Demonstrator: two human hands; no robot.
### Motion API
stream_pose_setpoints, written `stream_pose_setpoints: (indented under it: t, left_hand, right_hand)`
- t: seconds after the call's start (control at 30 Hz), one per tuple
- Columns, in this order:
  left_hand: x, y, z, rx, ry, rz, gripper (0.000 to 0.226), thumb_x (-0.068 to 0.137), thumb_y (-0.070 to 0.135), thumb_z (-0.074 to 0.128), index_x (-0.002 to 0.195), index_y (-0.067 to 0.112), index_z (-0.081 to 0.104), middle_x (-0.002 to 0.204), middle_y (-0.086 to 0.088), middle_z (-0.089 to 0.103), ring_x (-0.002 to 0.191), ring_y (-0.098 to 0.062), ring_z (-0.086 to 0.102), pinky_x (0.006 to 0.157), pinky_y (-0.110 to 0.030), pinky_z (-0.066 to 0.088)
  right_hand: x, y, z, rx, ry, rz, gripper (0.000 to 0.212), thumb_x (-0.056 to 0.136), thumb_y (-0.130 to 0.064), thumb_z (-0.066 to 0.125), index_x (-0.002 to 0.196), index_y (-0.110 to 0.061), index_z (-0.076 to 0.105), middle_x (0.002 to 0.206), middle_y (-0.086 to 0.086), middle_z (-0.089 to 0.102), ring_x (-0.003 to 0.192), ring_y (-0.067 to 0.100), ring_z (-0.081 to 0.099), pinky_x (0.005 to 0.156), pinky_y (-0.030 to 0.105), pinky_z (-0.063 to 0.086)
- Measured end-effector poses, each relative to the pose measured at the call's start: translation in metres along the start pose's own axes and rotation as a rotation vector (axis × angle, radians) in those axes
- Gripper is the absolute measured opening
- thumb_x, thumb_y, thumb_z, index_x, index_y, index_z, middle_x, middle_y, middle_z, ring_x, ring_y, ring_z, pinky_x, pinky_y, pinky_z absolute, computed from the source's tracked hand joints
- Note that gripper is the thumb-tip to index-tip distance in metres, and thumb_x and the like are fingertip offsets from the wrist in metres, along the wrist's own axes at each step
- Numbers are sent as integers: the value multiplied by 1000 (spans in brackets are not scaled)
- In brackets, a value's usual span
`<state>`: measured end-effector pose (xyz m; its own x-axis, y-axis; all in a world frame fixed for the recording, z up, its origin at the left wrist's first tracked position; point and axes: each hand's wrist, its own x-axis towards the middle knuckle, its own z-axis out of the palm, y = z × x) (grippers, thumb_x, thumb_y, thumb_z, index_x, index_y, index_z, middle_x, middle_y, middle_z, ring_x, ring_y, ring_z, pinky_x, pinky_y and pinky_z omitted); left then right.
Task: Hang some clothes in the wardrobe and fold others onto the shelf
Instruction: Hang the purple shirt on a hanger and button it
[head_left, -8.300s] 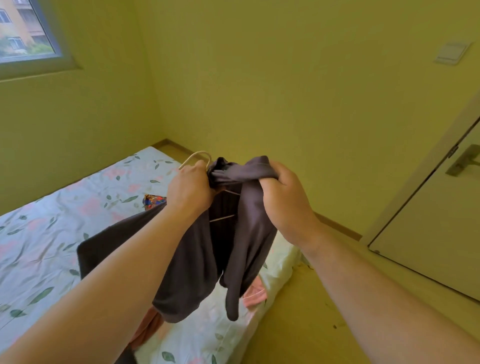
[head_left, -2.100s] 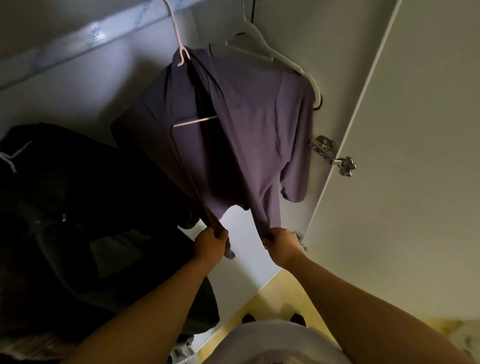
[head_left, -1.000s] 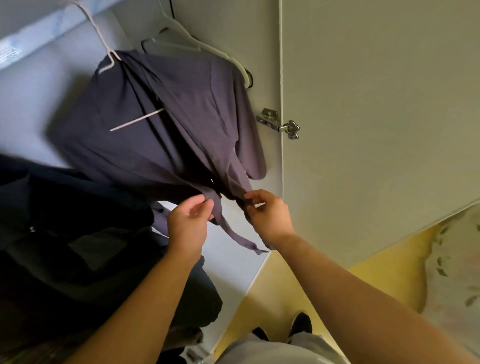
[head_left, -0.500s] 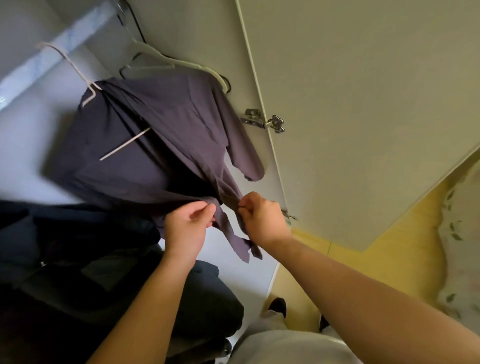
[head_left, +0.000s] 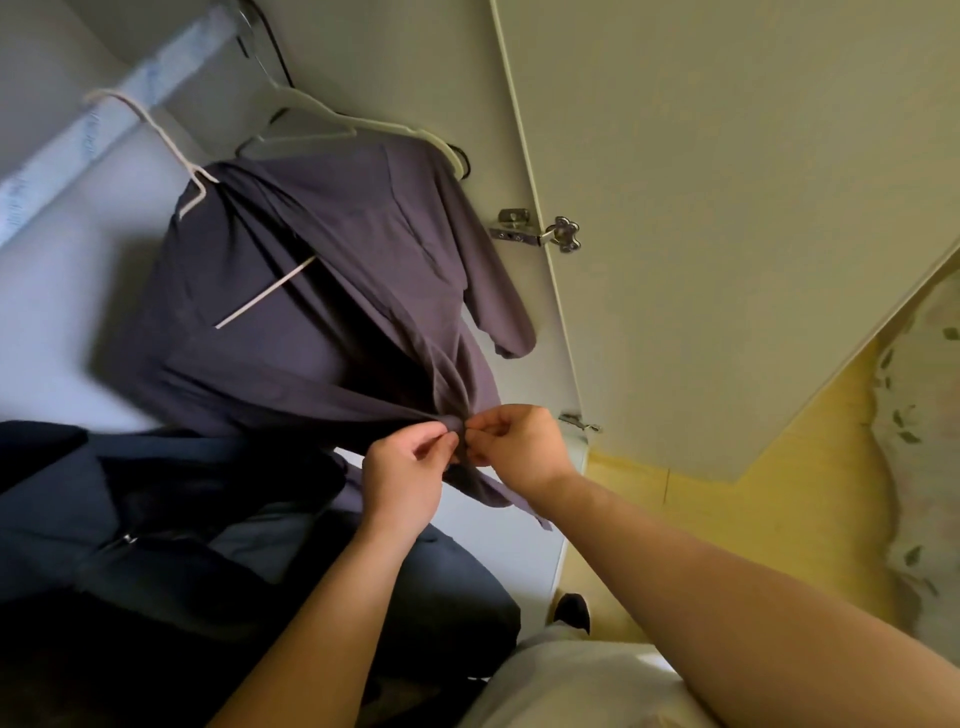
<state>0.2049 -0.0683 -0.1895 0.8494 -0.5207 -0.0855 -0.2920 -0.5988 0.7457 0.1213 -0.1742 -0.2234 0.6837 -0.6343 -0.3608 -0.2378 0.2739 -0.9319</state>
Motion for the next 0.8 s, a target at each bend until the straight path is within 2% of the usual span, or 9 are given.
stream_pose_setpoints:
  t: [0.17,0.27,0.47,0.57,0.63,0.73,0.8]
  left_hand:
    - [2,-6,-7,23,6,3,18,90,17,71,106,12,77,83,5,75,82,-15,73,84,-40,60]
    - [3,-11,-10,79,3,27,15,90,20,71,102,14,77,82,5,75,80,-14,72,82,-38,60]
    - [1,-16,-11,60,-42,42,10,88,16,72,97,13,78,77,8,74,77,-10,72,79,-31,58]
    - [-1,-17,-10,27,-13,25,10,89,14,70,85,20,76,72,11,72,75,-10,70,74,-26,55]
    - [-2,-22,-8,-52,24,-57,19,89,13,67,74,24,69,70,8,71,73,-14,68,71,-28,52]
    - [-5,-24,-4,-291,88,-241,18,89,8,65,75,19,66,71,2,68,72,-19,61,73,-32,49]
    - [-5,-27,-3,-346,109,-288,18,89,8,65,74,18,65,69,4,66,72,-19,58,75,-35,49]
  right_hand:
    - [-4,1,7,204,-30,65,16,89,2,68,81,-12,71,83,18,74,82,38,72,81,40,61]
    - [-6,0,9,228,-34,55,14,89,2,68,82,-10,71,80,16,73,73,31,72,79,37,62]
    - [-4,4,12,169,1,45,7,87,2,70,89,-4,69,83,20,73,71,28,72,76,36,62]
    - [-5,6,13,154,9,49,5,88,0,69,92,-3,71,83,17,74,68,22,70,75,33,62]
    - [-5,8,13,175,29,64,5,89,0,68,91,-4,71,81,13,74,67,20,67,74,32,62]
    - [-2,14,12,277,58,145,10,87,3,68,85,-7,70,80,11,72,70,24,66,77,37,62]
    - [0,19,10,273,62,190,13,87,4,67,82,-8,70,81,13,72,72,27,67,80,42,61]
